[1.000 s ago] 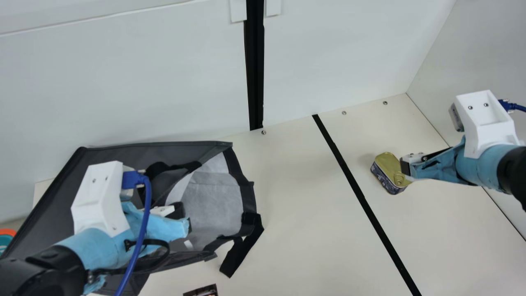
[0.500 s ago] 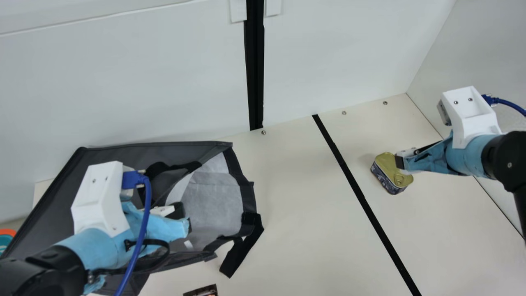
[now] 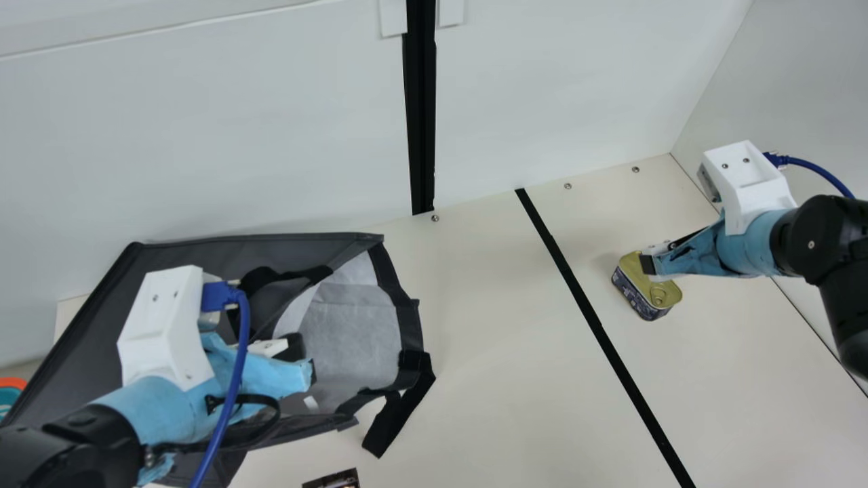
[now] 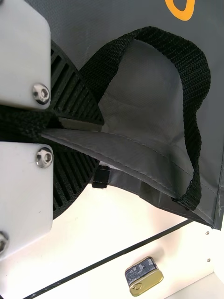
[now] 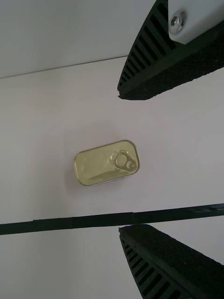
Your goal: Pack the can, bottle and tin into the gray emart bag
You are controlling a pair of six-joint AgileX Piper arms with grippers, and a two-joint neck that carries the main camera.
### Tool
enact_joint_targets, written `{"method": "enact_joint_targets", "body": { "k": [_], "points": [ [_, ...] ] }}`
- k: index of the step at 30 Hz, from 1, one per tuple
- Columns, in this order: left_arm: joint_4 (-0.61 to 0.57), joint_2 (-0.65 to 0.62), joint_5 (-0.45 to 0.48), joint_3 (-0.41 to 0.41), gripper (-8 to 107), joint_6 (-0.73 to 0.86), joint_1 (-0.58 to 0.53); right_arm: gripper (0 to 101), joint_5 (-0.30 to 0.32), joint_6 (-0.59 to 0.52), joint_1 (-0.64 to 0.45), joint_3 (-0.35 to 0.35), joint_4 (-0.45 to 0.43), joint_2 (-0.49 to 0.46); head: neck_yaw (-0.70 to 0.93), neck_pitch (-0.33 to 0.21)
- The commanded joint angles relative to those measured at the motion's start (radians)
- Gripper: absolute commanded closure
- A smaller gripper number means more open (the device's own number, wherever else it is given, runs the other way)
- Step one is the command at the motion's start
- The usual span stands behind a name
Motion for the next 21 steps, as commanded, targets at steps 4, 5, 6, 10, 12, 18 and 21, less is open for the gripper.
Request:
{"method": "enact_joint_targets", "body": {
  "k": [4,5,6,10,12,18,21],
  "points": [
    [0.0,0.0,0.0,0.0,89,0.0,0.0,11,-0.006,-0.042,-0.013,-0.009,0.022,0.035,-0.001,-0.023],
    [0.0,0.0,0.0,0.0,89,0.0,0.0,11,-0.008,-0.051,-0.016,-0.011,0.027,0.043,-0.001,-0.023],
    [0.0,0.0,0.0,0.0,89,0.0,0.0,11,-0.009,-0.059,-0.018,-0.014,0.032,0.051,-0.001,-0.023],
    [0.0,0.0,0.0,0.0,89,0.0,0.0,11,-0.013,-0.094,-0.028,-0.023,0.051,0.079,-0.001,-0.023],
    [0.0,0.0,0.0,0.0,89,0.0,0.0,11,-0.013,-0.112,-0.032,-0.027,0.06,0.092,-0.001,-0.023],
    [0.0,0.0,0.0,0.0,89,0.0,0.0,11,-0.018,-0.161,-0.043,-0.035,0.08,0.132,-0.001,-0.023],
    [0.0,0.0,0.0,0.0,89,0.0,0.0,11,-0.02,-0.182,-0.046,-0.039,0.088,0.152,-0.001,-0.023]
  ]
}}
